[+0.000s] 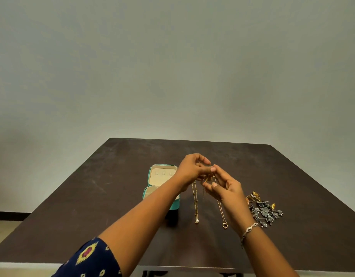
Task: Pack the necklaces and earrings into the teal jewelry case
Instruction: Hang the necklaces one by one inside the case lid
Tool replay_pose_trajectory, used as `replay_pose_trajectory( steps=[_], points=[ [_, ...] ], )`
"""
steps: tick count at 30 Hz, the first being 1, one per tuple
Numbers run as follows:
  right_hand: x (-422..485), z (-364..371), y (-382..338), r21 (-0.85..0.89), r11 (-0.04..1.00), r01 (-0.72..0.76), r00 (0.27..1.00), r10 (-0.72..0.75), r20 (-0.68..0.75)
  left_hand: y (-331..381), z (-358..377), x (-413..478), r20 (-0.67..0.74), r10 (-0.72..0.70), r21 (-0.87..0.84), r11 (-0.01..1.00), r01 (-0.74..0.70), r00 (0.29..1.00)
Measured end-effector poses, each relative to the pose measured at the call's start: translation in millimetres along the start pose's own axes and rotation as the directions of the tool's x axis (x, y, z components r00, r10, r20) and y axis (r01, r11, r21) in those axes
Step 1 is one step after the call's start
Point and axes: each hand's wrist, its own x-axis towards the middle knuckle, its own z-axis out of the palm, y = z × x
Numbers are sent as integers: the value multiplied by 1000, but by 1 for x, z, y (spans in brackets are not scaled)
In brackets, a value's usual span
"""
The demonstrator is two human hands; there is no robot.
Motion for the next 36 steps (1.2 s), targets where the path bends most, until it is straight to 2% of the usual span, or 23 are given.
replay_pose_trajectory(
  steps=[5, 9, 12, 15, 19, 22, 28, 36],
  points=[
    [1, 2, 1, -55, 997, 46, 998, -43, 50, 8, -4, -4, 44, -9, 38, 999, 7, 999],
    [3, -3, 3, -55, 997, 56, 998, -58, -32, 18, -10, -7, 45, -4, 50, 999, 2, 999],
    [7, -7, 8, -125, 991, 49, 995, -59, -86, 23, -15, -9, 48, -14, 60, 998, 11, 999],
    [10, -7, 12, -183, 982, 53, 995, -67, -68, 27, -18, -11, 53, -23, 60, 998, 20, 998],
    [14, 3, 7, -10, 1000, 12, 999, -12, 49, 29, -21, -12, 48, -19, 82, 997, 15, 999],
    [17, 7, 6, 66, 997, -50, 997, 46, 59, 32, -23, -14, 33, -26, 44, 999, 24, 999],
    [10, 6, 18, 157, 975, -156, 988, 150, 46, 36, -32, -16, -74, -98, -234, 969, 79, 992],
    [11, -1, 14, 463, 864, -198, 970, 239, -31, 22, -45, -21, -191, -293, -513, 843, 160, 937]
  ],
)
